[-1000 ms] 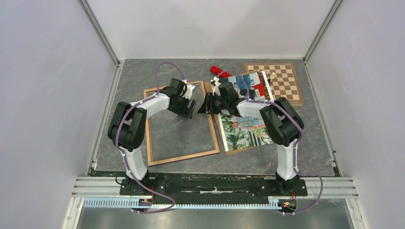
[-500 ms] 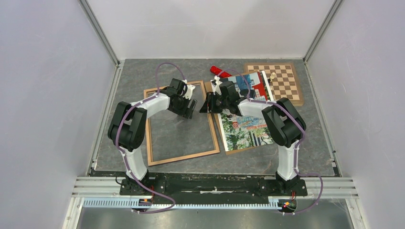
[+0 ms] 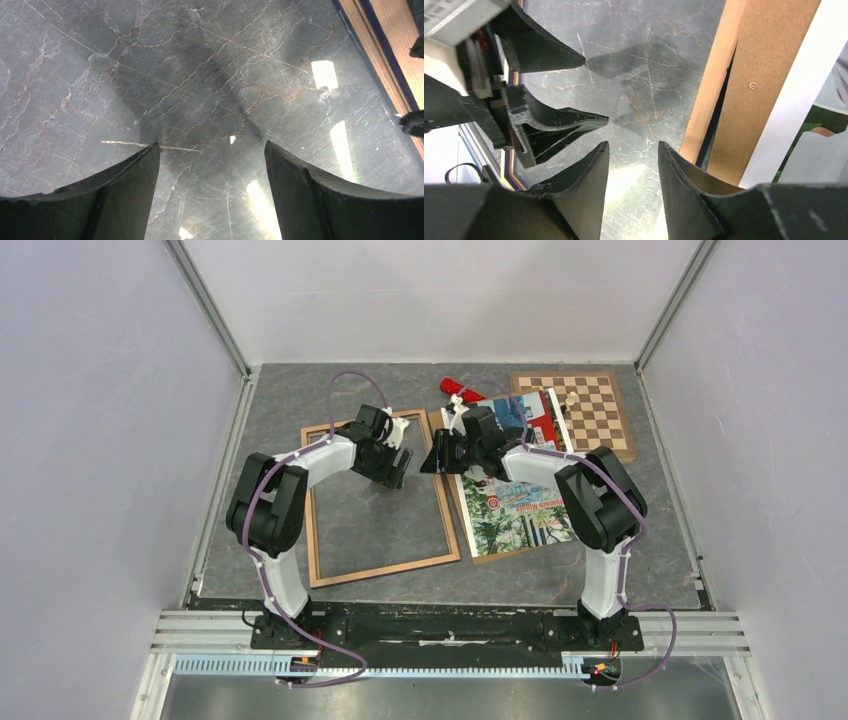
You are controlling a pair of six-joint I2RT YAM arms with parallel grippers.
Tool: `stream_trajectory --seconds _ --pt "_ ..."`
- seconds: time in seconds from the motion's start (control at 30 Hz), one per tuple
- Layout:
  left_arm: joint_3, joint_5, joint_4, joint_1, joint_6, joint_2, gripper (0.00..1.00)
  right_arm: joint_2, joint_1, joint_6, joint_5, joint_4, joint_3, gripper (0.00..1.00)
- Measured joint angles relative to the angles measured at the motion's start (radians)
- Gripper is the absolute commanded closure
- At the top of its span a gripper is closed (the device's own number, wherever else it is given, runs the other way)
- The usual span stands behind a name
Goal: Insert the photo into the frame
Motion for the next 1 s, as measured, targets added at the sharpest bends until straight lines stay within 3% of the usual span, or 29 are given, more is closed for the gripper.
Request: stream_trajectory --seconds 0.67,0.77,1.0 --pt "0.002 -0.001 -0.005 -0.002 0.006 0.0 0.16 -0.045 -0.001 -0.047 0.014 -0.004 0.013 0.54" --pt "0.003 -0.001 -0.007 -0.002 0.006 0.0 0.15 -0.064 -0.001 -0.075 0.023 -0.016 0.013 0.47" --pt "0.003 -0.005 -0.009 -0.006 0.006 0.0 0.13 -0.122 -0.005 -0.128 0.042 -0.019 0.013 0.41"
